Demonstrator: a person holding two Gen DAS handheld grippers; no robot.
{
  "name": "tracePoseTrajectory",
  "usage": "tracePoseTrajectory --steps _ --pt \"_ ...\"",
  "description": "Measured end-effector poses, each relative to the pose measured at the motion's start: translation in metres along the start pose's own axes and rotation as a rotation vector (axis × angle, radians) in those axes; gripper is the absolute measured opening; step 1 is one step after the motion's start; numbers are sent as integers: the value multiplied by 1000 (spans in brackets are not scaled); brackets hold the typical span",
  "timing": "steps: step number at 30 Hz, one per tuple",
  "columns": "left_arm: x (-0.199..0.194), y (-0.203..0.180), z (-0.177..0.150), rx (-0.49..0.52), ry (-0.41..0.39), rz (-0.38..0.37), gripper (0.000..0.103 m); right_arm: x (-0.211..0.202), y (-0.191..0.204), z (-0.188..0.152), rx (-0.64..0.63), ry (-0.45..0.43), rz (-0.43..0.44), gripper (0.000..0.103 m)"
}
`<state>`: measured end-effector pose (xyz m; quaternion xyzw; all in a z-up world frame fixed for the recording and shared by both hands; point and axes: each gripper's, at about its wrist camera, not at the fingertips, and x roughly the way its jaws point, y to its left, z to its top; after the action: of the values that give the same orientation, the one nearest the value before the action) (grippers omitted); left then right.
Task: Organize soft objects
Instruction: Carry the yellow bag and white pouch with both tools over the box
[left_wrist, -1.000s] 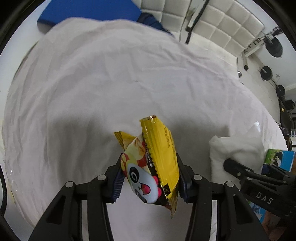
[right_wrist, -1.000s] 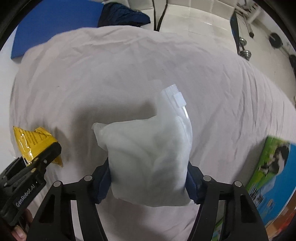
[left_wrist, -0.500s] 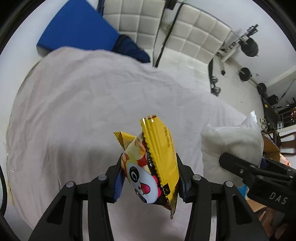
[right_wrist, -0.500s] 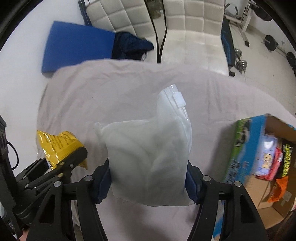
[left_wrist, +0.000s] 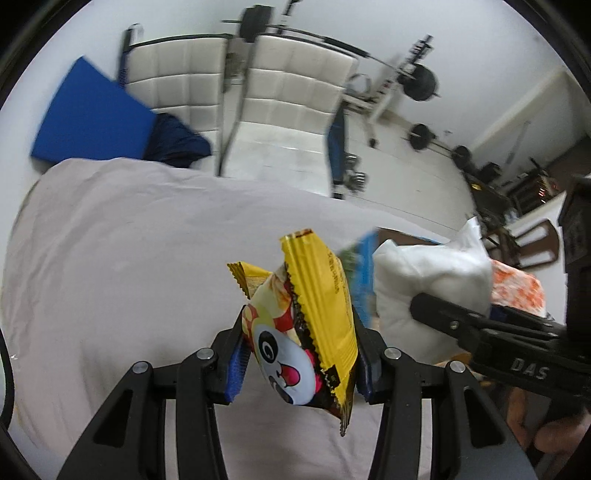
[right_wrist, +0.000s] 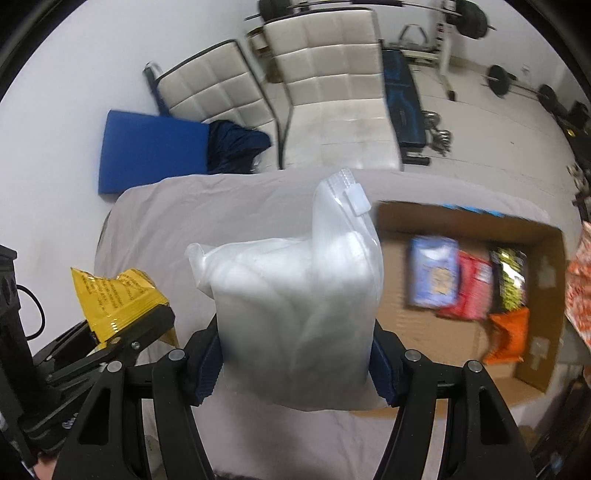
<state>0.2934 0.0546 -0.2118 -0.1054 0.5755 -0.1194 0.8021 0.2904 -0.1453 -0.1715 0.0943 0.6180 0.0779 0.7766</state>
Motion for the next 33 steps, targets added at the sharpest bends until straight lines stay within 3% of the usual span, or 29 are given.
tracePoseTrajectory --steps 8,16,27,33 --pt "26 -89 3 94 56 -85 44 -40 -114 -29 129 -13 -50 69" --pt "86 -146 -5 96 214 -140 44 -30 -201 -52 196 19 -88 69" --pt "173 -159 -35 54 423 -93 44 45 -244 -72 206 117 -79 69" --pt "195 -156 -43 83 451 -29 44 77 -251 -75 203 154 -62 69"
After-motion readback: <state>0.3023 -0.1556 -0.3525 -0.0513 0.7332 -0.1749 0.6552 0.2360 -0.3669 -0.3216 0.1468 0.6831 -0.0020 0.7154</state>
